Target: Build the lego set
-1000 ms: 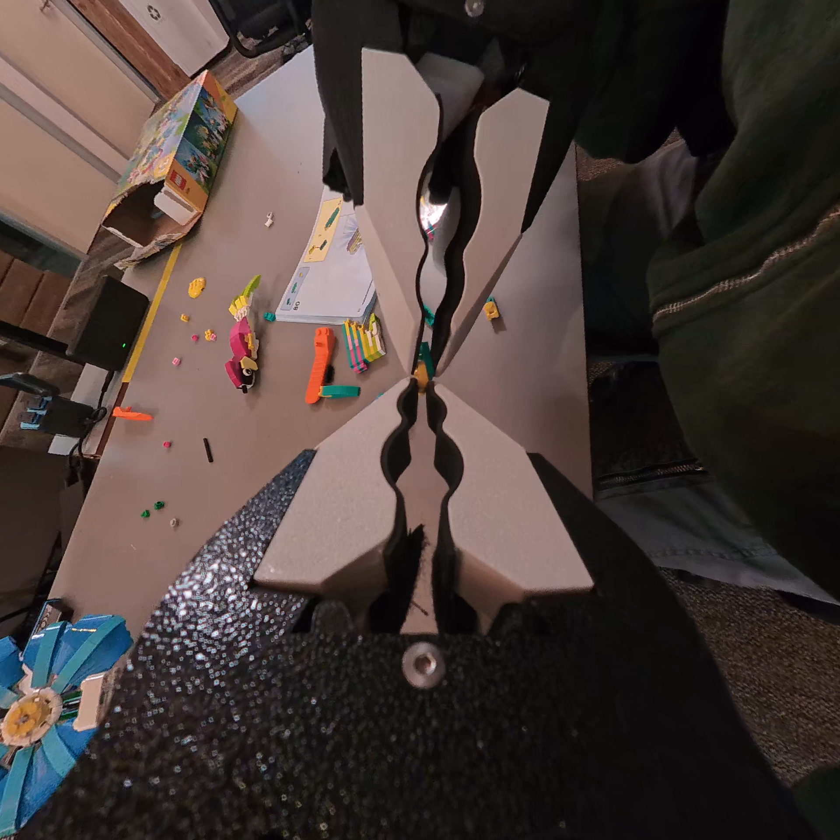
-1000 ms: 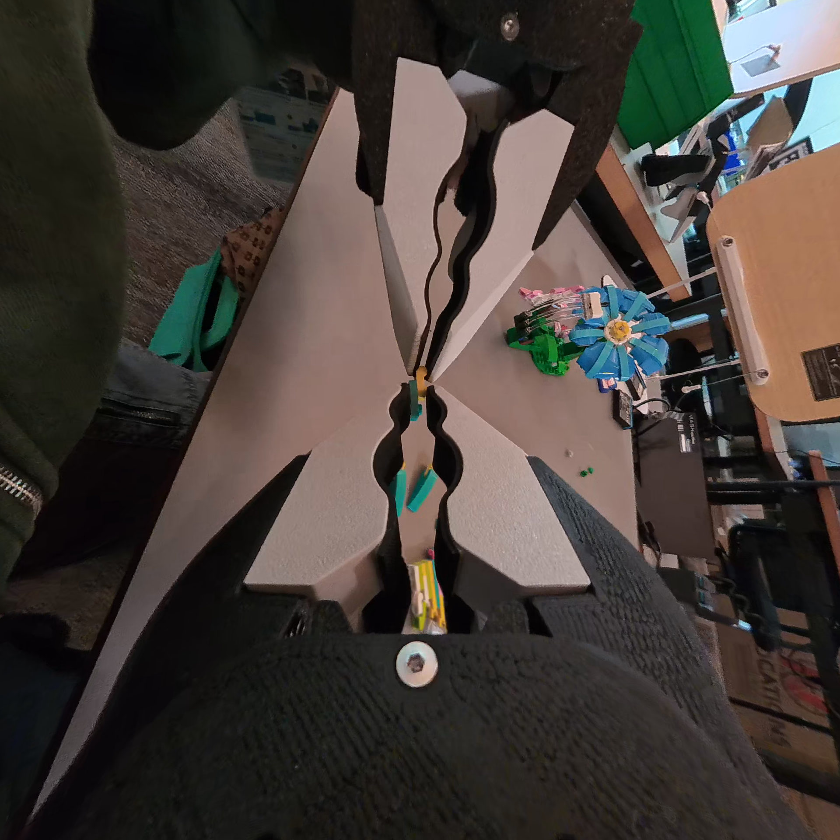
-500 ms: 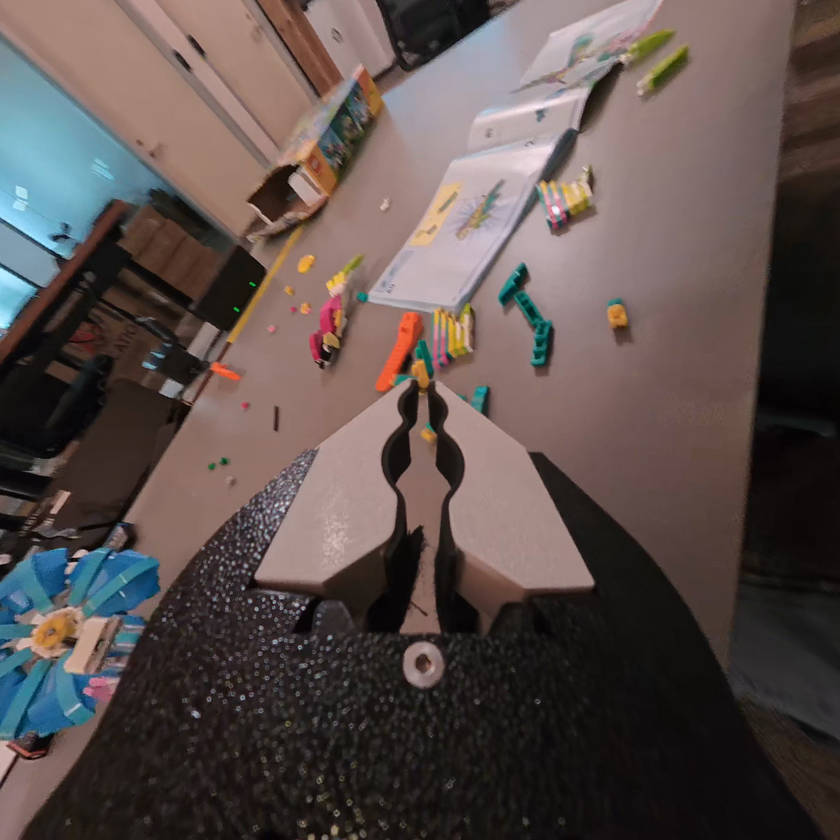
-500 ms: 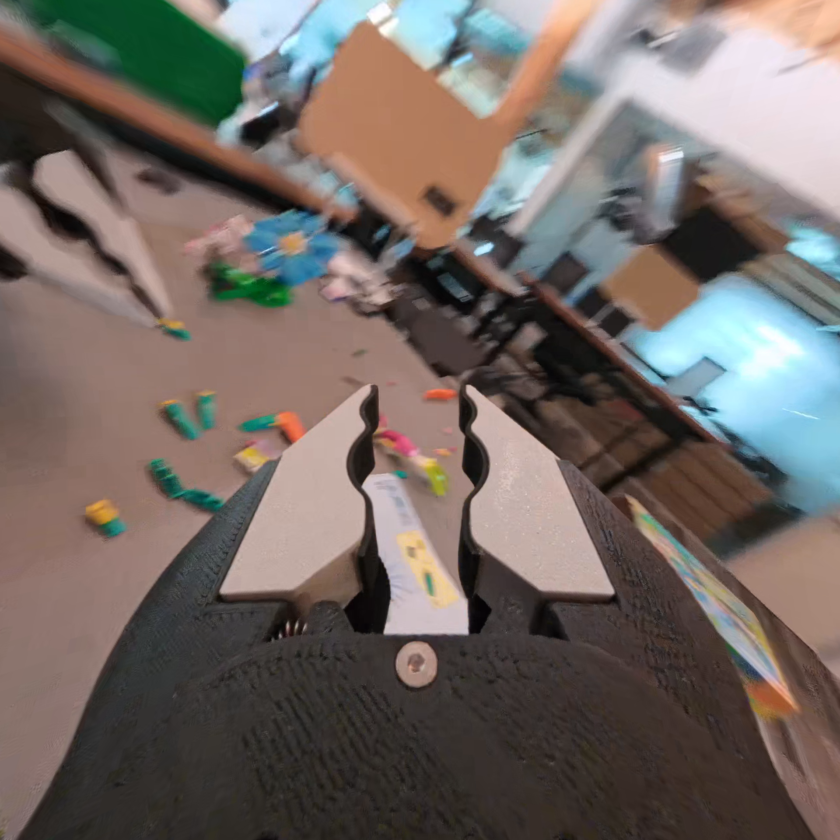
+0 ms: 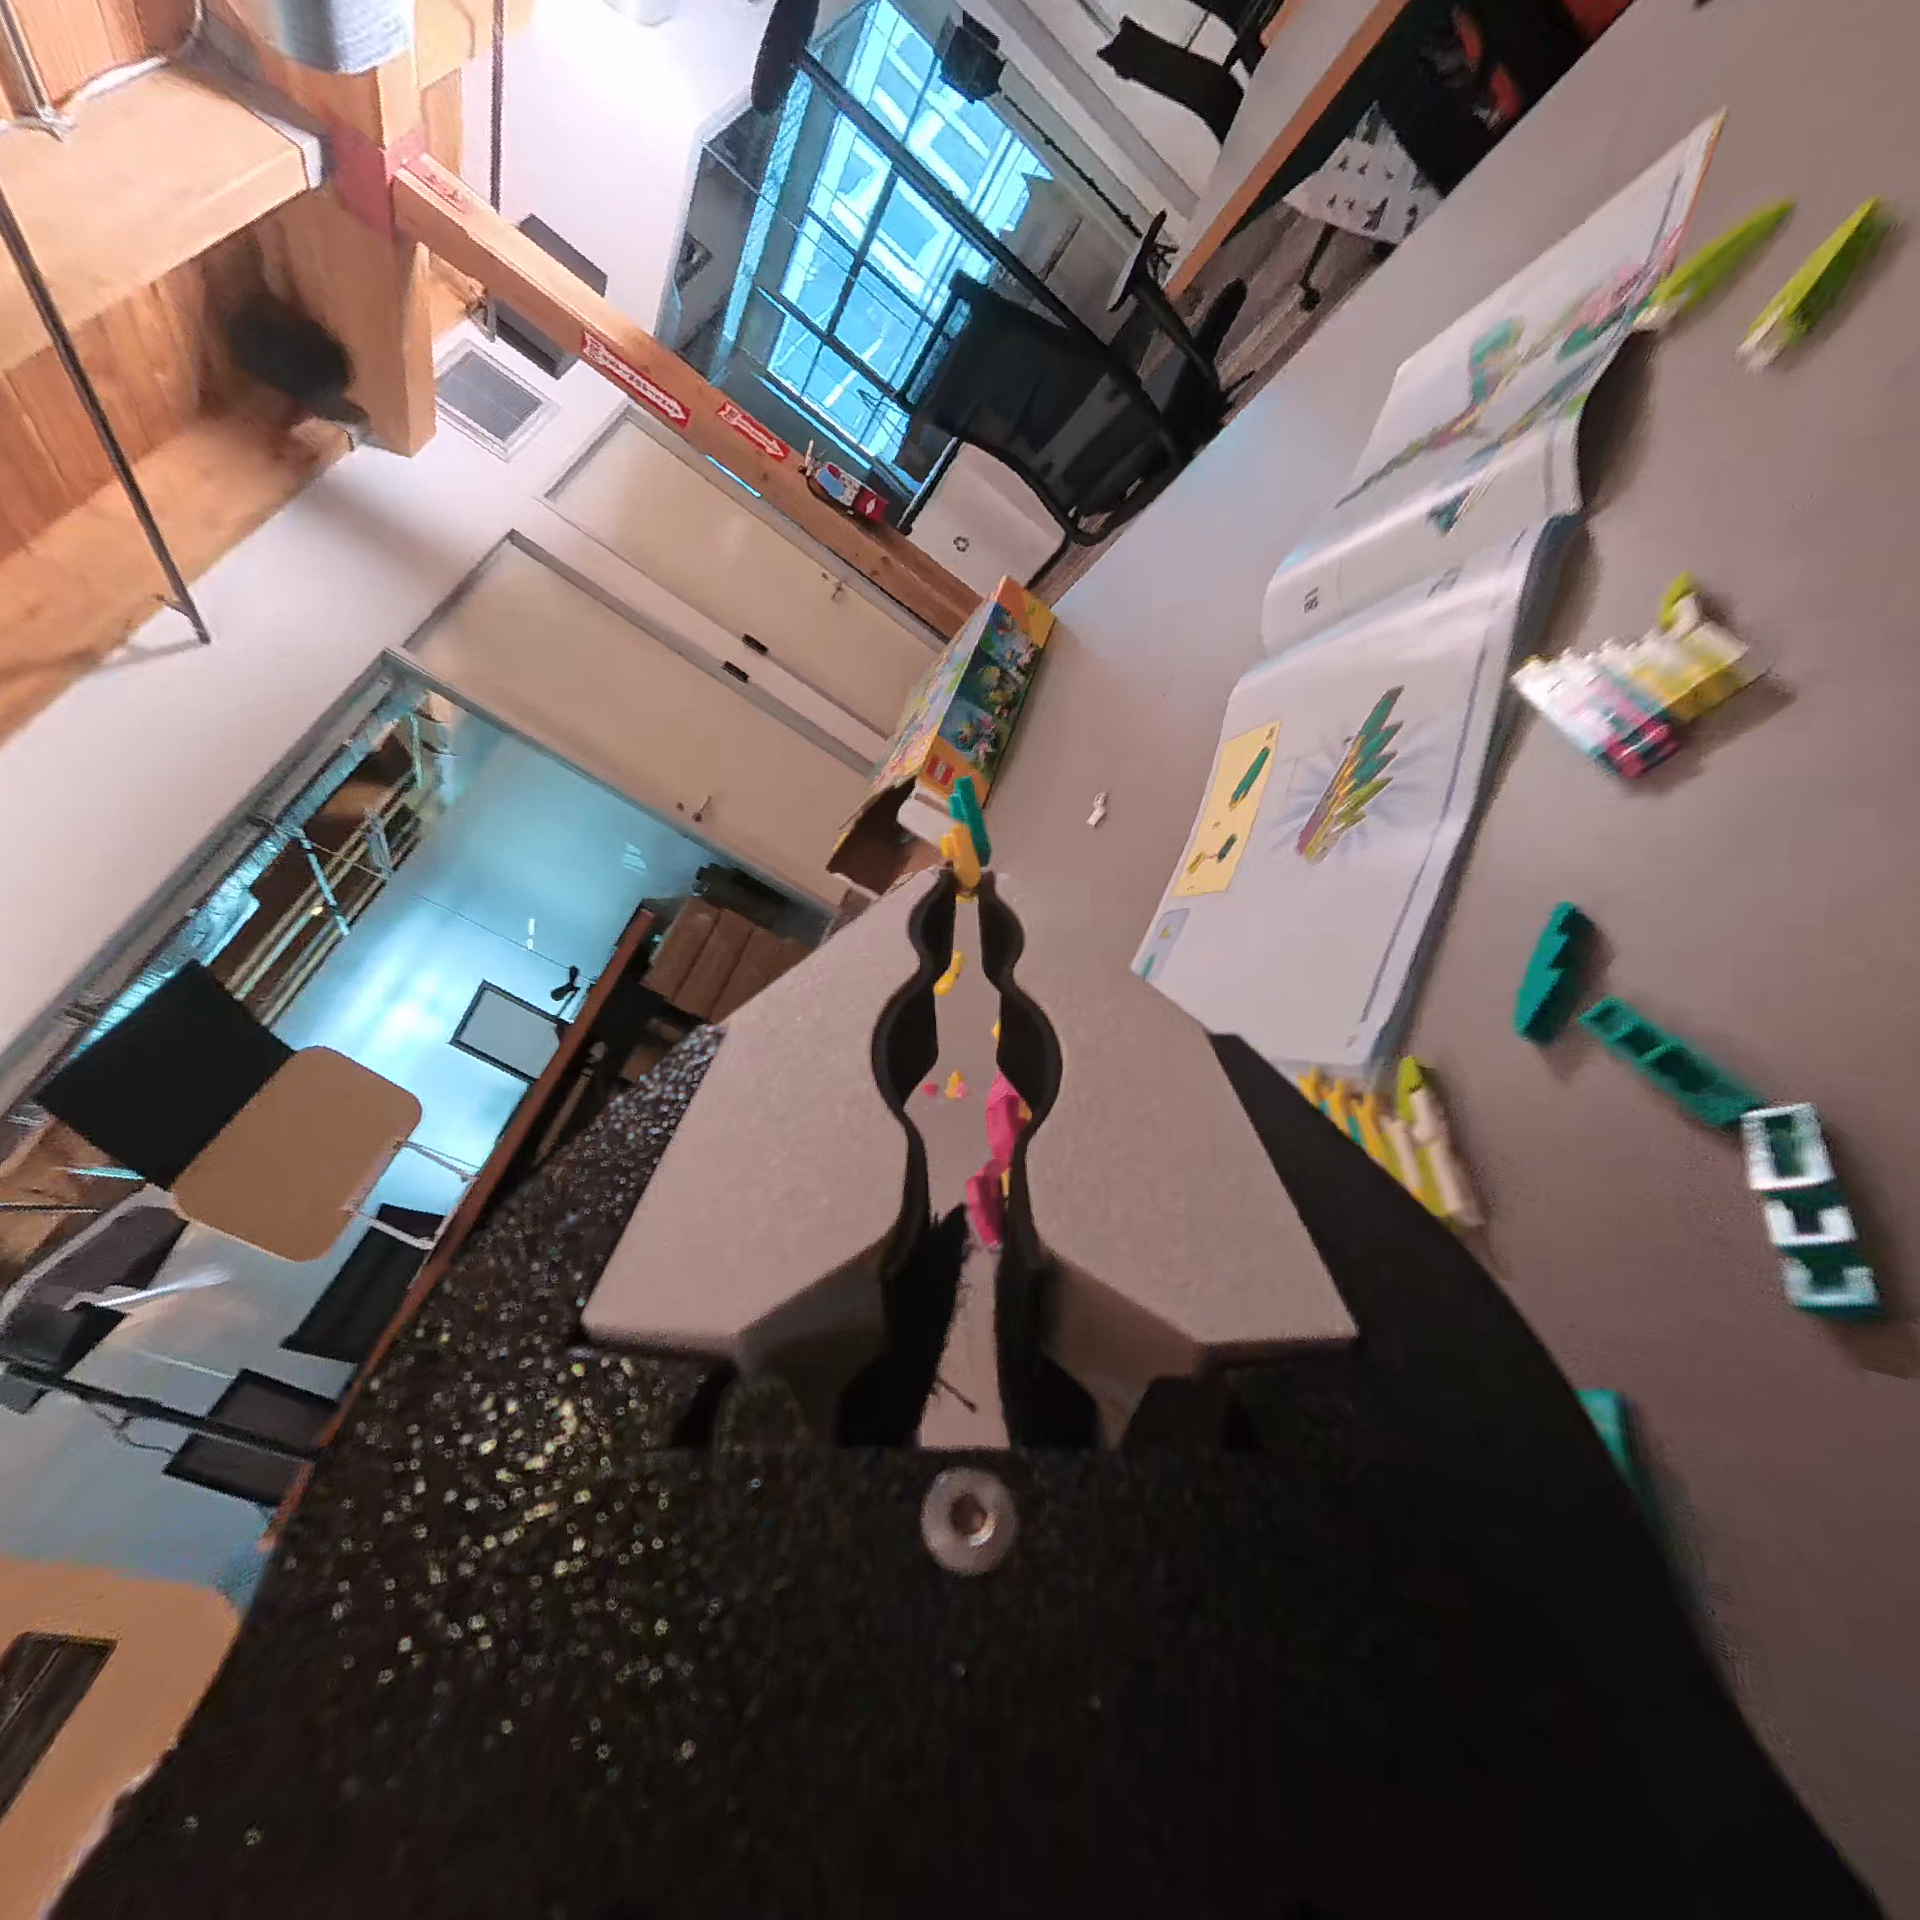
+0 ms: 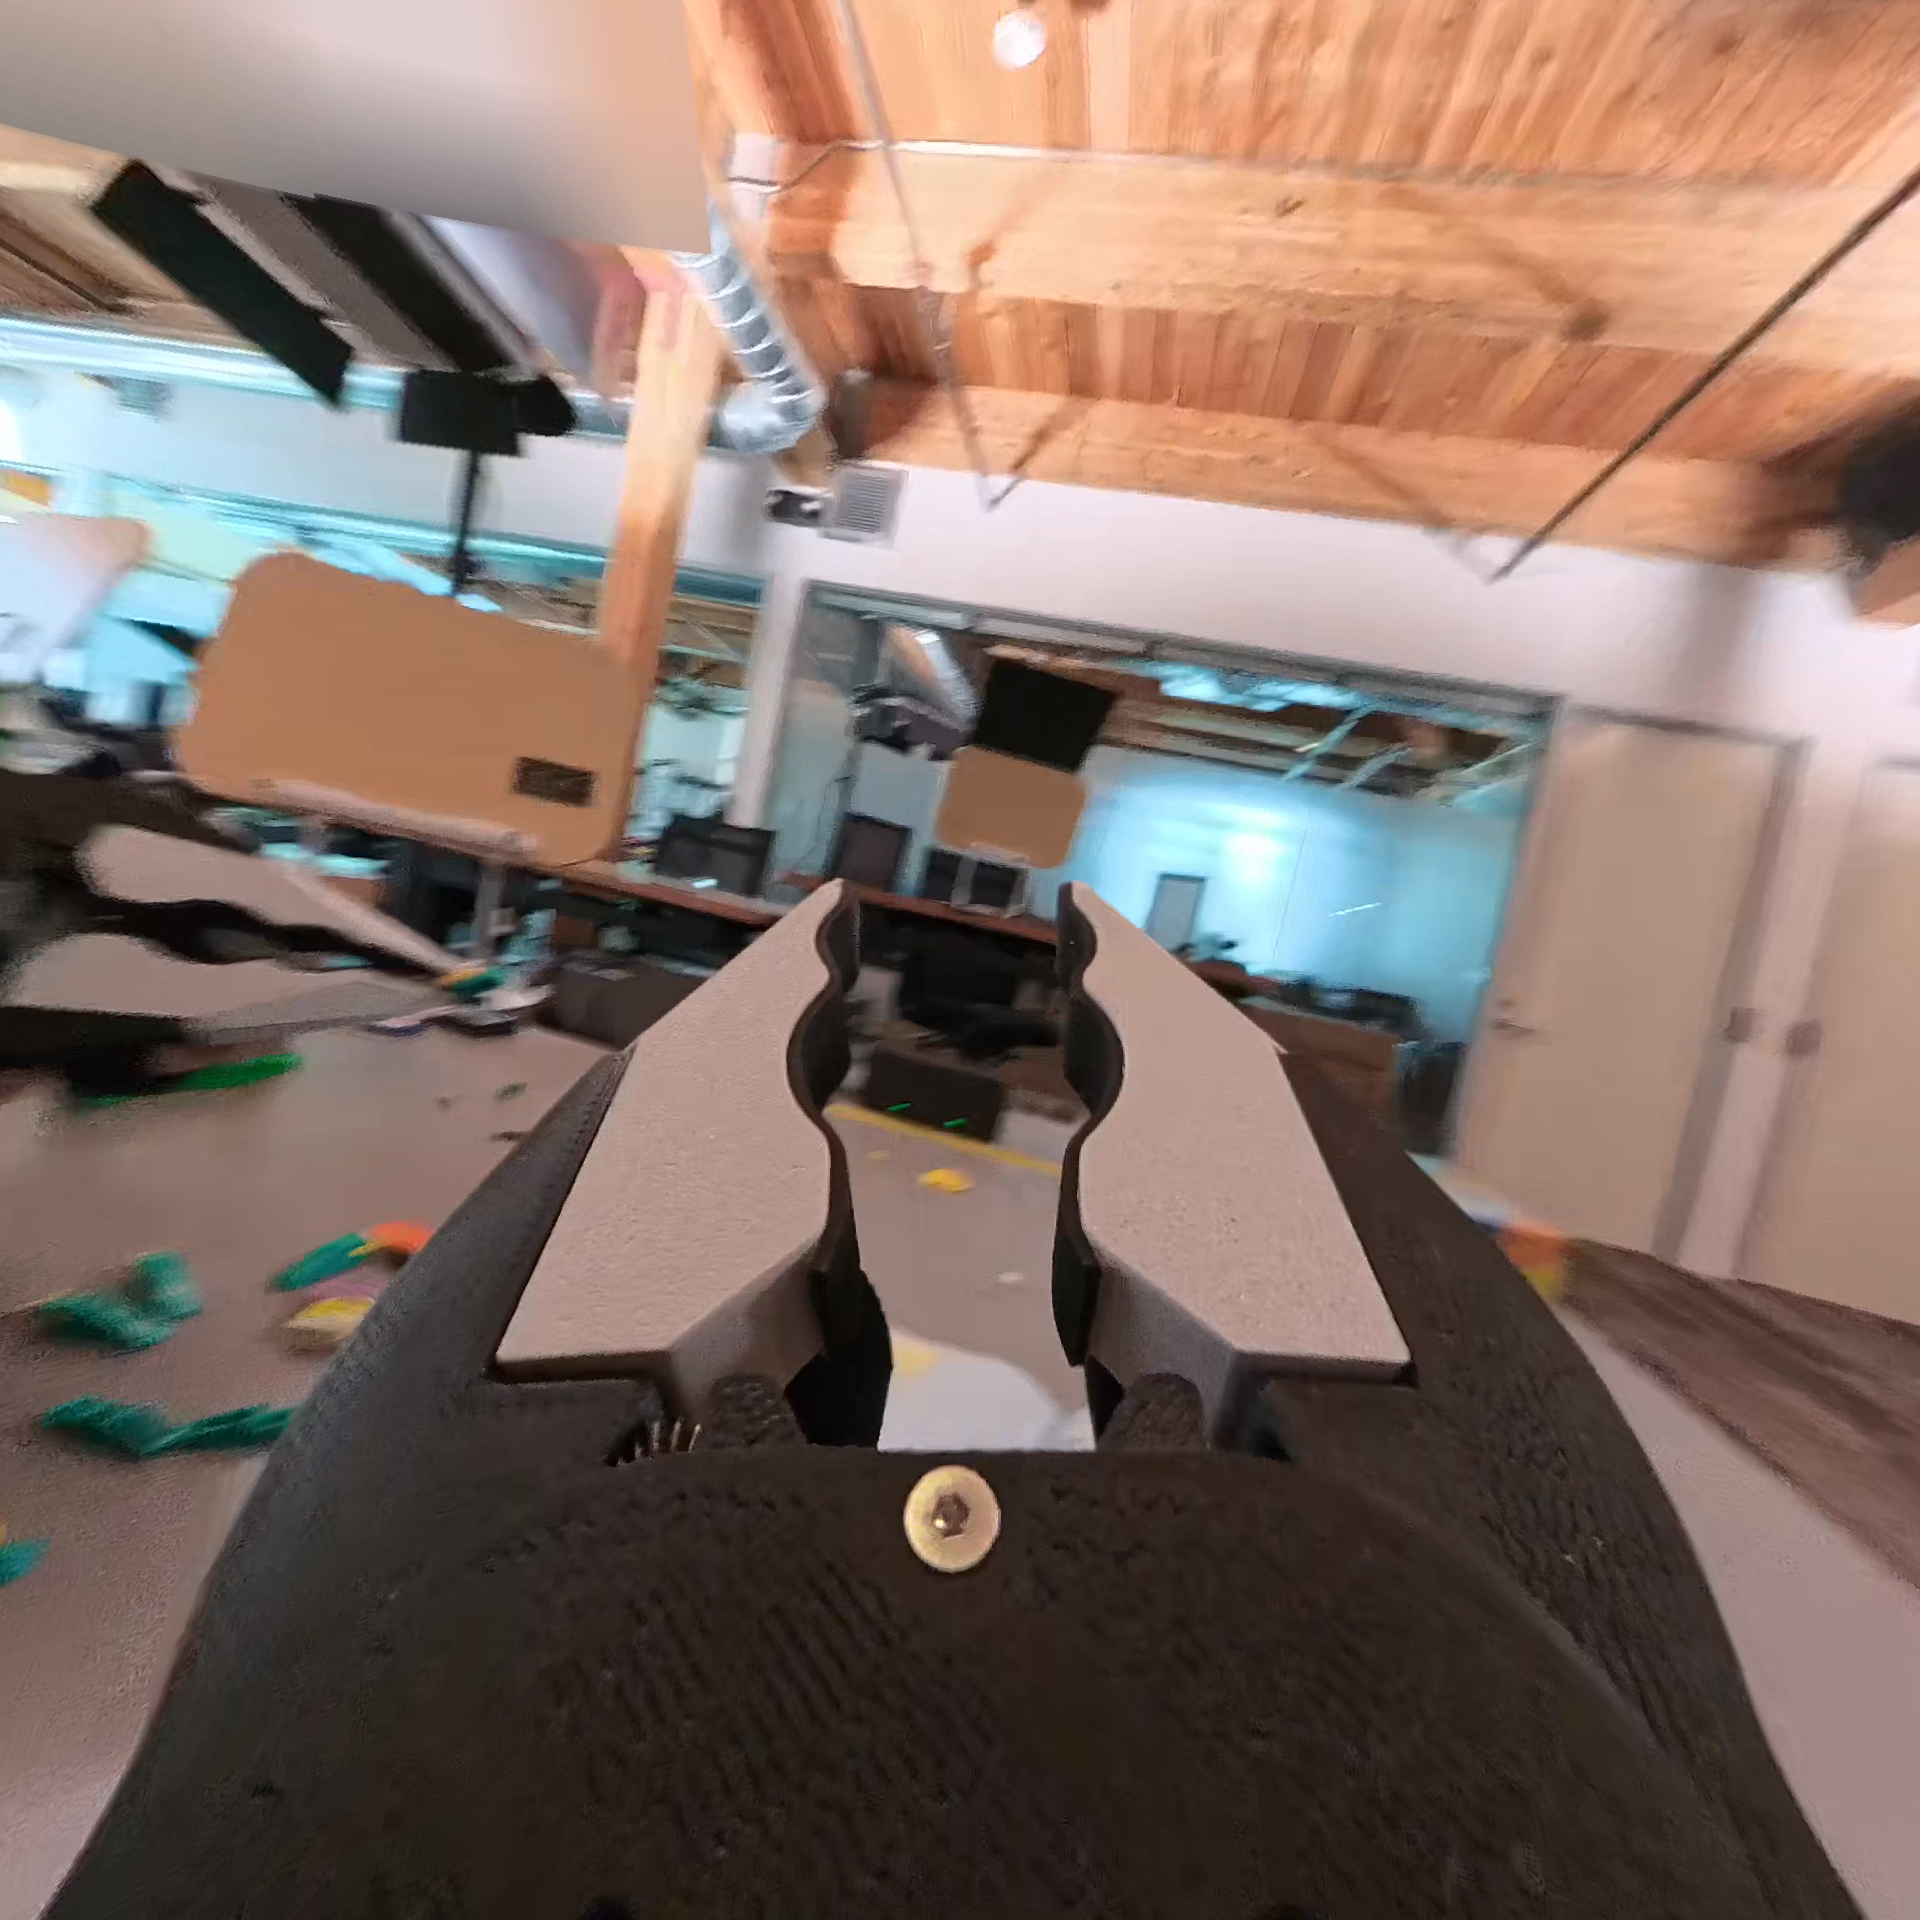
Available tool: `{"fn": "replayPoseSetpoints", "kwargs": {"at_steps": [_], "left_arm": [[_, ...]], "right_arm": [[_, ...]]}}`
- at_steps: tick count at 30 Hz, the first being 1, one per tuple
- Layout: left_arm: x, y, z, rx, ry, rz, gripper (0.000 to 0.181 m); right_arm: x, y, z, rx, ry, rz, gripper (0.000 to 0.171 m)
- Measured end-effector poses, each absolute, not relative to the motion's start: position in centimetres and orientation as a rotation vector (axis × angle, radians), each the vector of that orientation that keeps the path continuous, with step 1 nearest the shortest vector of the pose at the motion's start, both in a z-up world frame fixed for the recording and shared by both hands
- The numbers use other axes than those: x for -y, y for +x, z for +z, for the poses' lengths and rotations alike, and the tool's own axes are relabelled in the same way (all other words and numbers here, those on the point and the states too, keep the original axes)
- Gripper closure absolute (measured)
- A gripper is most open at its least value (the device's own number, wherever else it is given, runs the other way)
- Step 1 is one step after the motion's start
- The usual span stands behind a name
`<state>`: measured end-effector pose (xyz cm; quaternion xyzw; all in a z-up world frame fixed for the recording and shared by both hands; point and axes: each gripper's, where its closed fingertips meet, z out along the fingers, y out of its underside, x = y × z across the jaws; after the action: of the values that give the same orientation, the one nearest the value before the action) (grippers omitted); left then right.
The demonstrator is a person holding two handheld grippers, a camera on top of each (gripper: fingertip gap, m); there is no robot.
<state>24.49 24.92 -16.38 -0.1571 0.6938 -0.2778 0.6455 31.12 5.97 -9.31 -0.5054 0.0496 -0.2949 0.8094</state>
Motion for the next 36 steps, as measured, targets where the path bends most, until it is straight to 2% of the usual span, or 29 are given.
{"fn": "replayPoseSetpoints", "kwargs": {"at_steps": [2,9,27,36], "left_arm": [[-26.3,25.0,-16.9,-1.567,-0.353,-0.598,0.18],[-31.0,24.4,-16.1,-1.475,-0.33,-0.495,0.18],[-28.4,23.3,-18.4,-1.589,-0.253,-0.611,0.179],[-27.2,22.7,-22.8,-1.871,-0.105,-0.459,0.18]], "right_arm": [[-9.0,29.4,-11.5,-0.048,-1.172,-0.477,0.126],[-12.3,30.3,-14.9,-0.073,-1.23,-0.428,0.123],[-11.7,32.2,-15.3,-0.168,-1.249,-0.467,0.129],[-11.4,32.2,-15.1,-0.168,-1.234,-0.472,0.13]]}}
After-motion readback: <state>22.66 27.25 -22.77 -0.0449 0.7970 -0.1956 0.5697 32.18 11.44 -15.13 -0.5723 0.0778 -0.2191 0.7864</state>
